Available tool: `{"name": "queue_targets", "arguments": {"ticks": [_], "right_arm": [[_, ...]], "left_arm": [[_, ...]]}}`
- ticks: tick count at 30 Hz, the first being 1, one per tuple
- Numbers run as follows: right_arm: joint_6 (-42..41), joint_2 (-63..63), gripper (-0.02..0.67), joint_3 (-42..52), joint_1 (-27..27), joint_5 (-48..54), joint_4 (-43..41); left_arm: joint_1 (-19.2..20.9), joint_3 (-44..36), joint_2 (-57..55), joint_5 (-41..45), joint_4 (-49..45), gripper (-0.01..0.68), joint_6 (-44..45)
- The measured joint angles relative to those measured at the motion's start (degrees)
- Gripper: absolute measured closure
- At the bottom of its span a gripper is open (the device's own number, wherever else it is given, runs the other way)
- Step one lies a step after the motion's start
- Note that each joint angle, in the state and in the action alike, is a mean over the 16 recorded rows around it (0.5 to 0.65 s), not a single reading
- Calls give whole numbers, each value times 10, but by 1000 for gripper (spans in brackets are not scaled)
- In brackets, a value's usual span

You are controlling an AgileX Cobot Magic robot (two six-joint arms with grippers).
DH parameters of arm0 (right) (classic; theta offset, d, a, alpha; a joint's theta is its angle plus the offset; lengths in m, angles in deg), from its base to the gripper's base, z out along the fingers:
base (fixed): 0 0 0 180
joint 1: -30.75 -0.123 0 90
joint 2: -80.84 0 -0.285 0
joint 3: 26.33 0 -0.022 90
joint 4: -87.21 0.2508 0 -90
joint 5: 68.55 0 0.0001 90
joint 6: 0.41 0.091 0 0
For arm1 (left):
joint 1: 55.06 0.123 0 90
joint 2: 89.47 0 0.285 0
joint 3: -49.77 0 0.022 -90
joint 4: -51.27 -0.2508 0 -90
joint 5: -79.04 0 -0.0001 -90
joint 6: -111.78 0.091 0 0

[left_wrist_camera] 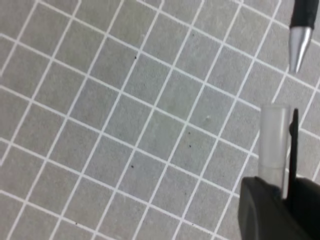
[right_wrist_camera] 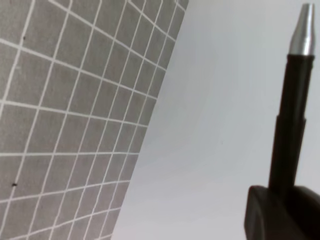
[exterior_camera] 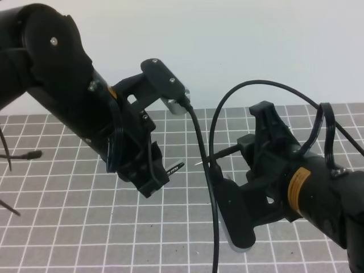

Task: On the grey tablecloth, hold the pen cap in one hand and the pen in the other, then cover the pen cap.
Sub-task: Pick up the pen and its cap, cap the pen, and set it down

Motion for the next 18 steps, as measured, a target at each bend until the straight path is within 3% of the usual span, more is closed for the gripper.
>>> {"name": "queue_targets", "arguments": {"ticks": [18], "right_arm": [[24, 0, 591, 0, 0, -38, -64]], "left_arm": [[0, 8, 0, 10, 21, 673, 9]]}}
